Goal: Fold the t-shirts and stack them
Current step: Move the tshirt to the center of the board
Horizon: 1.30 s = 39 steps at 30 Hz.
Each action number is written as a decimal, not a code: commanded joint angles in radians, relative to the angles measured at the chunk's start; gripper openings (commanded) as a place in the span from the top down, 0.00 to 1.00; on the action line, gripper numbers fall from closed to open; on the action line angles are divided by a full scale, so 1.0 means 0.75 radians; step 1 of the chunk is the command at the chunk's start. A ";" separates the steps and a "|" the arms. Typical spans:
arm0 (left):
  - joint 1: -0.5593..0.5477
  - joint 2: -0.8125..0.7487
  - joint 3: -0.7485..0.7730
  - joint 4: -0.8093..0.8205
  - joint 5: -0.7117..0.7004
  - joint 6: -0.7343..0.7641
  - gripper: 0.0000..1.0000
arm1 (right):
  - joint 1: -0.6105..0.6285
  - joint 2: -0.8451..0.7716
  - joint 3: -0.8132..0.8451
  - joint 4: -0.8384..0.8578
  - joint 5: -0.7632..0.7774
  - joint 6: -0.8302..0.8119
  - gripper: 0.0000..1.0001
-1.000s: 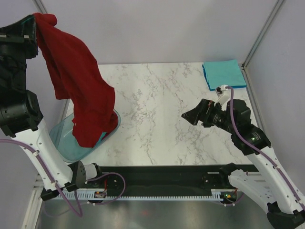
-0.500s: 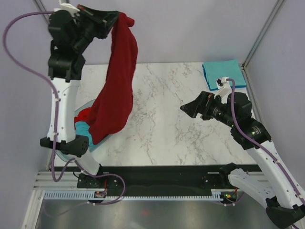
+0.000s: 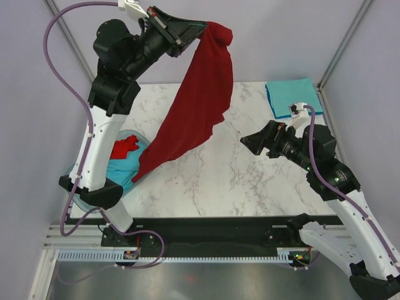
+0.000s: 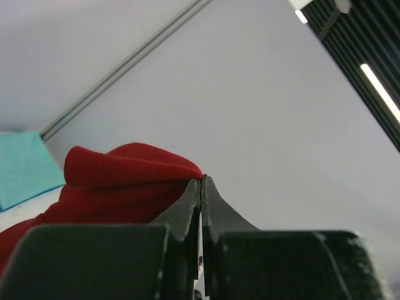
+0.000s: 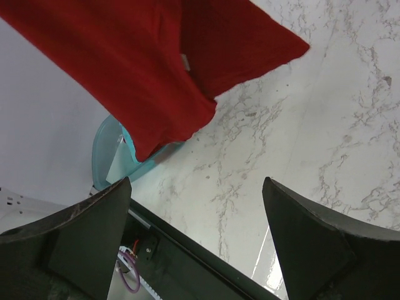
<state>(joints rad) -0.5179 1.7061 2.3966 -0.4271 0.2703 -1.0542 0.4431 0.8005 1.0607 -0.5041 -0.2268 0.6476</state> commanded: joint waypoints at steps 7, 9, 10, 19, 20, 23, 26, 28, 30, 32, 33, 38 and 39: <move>-0.083 -0.090 0.065 0.512 -0.027 -0.110 0.98 | 0.004 -0.053 -0.005 0.048 0.030 0.092 0.07; -0.083 -0.093 0.053 0.516 -0.043 -0.116 0.98 | 0.002 -0.071 -0.015 0.048 0.032 0.098 0.07; -0.083 -0.093 0.050 0.524 -0.043 -0.118 0.98 | 0.002 -0.075 -0.017 0.048 0.043 0.100 0.07; -0.083 -0.074 0.055 0.612 -0.064 -0.233 0.98 | 0.004 -0.090 -0.042 0.050 0.116 0.110 0.07; -0.083 -0.080 0.044 0.612 -0.060 -0.219 0.98 | 0.002 -0.092 -0.046 0.048 0.126 0.110 0.07; -0.077 -0.196 -0.166 0.610 -0.064 -0.107 0.98 | 0.002 -0.096 -0.068 0.030 0.179 0.118 0.08; -0.070 -0.406 -0.580 0.610 -0.127 0.112 0.98 | 0.002 -0.096 -0.101 0.005 0.269 0.122 0.07; -0.054 -0.499 -0.891 0.588 -0.247 0.217 0.98 | 0.002 -0.094 -0.156 0.001 0.371 0.137 0.07; 0.042 -0.602 -1.172 0.578 -0.301 0.258 0.98 | 0.004 -0.069 -0.215 0.003 0.423 0.182 0.07; 0.223 -0.641 -1.427 0.578 -0.151 0.136 0.98 | 0.002 0.002 -0.246 0.022 0.464 0.190 0.07; 0.277 -0.639 -1.495 0.580 -0.087 0.109 0.98 | 0.004 0.035 -0.271 0.034 0.466 0.170 0.07; 0.469 -0.602 -1.737 0.608 0.136 0.203 0.98 | 0.004 0.390 -0.273 0.212 0.337 -0.039 0.26; 0.486 -0.582 -1.755 0.608 0.155 0.219 0.98 | 0.004 0.440 -0.269 0.234 0.329 -0.076 0.30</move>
<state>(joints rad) -0.1822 1.2808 1.1038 -0.0345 0.2642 -0.9661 0.4431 1.0210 0.8524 -0.4213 0.0414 0.6888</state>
